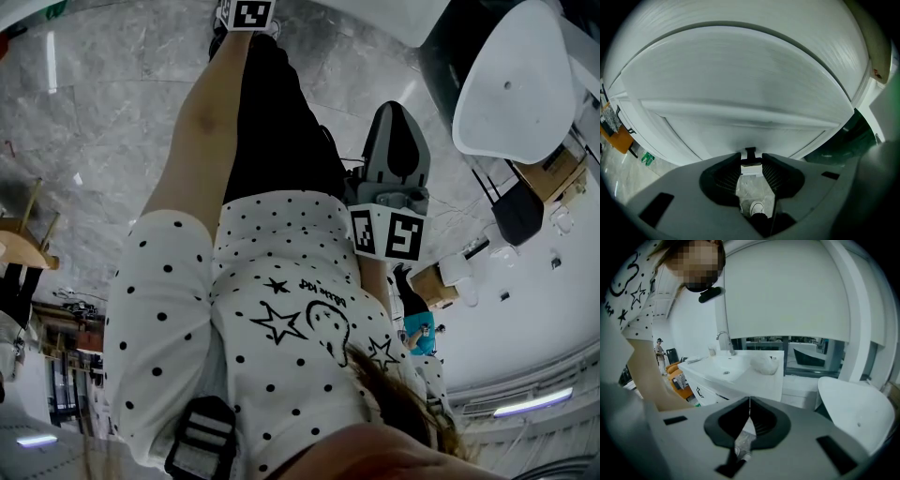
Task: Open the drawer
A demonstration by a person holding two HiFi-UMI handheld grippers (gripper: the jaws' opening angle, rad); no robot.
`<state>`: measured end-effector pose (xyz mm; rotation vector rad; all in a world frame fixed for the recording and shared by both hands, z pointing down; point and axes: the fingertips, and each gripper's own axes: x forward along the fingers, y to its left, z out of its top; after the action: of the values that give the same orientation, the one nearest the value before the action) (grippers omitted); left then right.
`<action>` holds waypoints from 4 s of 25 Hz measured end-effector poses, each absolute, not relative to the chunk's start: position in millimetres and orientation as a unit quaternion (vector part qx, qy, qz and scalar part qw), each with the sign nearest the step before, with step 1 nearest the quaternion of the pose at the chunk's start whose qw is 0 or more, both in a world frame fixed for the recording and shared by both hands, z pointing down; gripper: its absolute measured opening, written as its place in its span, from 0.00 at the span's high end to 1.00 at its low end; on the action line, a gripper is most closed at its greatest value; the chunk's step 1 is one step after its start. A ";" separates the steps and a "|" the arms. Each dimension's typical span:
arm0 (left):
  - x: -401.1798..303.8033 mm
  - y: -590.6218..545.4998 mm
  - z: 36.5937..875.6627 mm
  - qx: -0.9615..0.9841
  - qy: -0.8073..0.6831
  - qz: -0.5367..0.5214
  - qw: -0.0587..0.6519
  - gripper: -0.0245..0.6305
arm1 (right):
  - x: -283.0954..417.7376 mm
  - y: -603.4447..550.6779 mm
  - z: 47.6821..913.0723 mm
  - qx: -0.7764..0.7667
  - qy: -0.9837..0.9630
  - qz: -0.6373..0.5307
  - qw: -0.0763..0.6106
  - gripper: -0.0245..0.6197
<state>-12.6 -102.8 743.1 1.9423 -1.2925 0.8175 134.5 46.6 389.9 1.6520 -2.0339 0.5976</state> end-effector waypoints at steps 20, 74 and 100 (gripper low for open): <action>-13.5 -84.6 753.1 0.735 -0.487 0.316 0.351 0.74 | 138.1 43.6 394.1 0.603 -0.730 0.224 0.232 0.94; -20.4 -37.3 753.2 0.738 -0.472 0.315 0.365 0.74 | 126.0 48.9 400.3 0.603 -0.728 0.227 0.236 0.94; -29.3 -7.0 757.6 0.738 -0.466 0.319 0.368 0.74 | 107.0 57.7 406.9 0.585 -0.738 0.232 0.244 0.94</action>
<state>-29.3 -7.0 757.6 1.8960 -1.1975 0.8199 107.0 57.7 406.9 1.5982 -2.0153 0.6342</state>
